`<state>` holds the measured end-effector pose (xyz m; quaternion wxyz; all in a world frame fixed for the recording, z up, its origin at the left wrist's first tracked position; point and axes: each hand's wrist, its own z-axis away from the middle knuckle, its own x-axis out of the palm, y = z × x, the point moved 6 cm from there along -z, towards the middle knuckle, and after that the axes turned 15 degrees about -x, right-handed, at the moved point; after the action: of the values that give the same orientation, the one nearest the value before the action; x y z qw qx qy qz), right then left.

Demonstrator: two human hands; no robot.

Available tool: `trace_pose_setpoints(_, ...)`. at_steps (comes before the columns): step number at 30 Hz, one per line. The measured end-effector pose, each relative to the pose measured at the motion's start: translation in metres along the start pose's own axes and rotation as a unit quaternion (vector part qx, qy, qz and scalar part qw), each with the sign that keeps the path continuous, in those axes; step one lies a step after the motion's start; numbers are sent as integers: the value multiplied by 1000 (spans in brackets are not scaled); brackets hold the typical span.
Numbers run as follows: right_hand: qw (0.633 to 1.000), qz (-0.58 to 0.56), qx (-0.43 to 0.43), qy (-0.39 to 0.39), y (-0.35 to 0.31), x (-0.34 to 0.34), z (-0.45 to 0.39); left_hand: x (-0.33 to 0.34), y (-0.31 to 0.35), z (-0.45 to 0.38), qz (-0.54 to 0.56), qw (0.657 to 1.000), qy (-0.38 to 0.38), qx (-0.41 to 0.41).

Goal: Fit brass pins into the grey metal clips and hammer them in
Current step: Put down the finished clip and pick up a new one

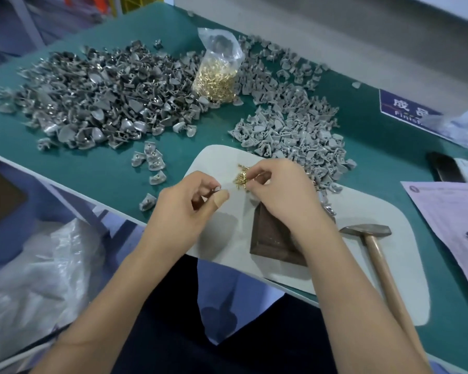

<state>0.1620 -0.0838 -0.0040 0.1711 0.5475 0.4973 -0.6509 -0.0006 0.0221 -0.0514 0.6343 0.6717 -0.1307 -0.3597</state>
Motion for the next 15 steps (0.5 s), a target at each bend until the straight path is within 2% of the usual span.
trace_pose_setpoints(4, 999, 34, -17, 10, -10, 3, -5, -25, 1, 14, -29, 998, 24, 53)
trace_pose_setpoints(10, 999, 47, -13, -6, -14, 9, -2, -47, -7, -11, -139, 984, -82, 76)
trace_pose_setpoints(15, 996, 74, -30, -29, -21, 11, -8, -45, 1, -48, -132, 981, -121, 69)
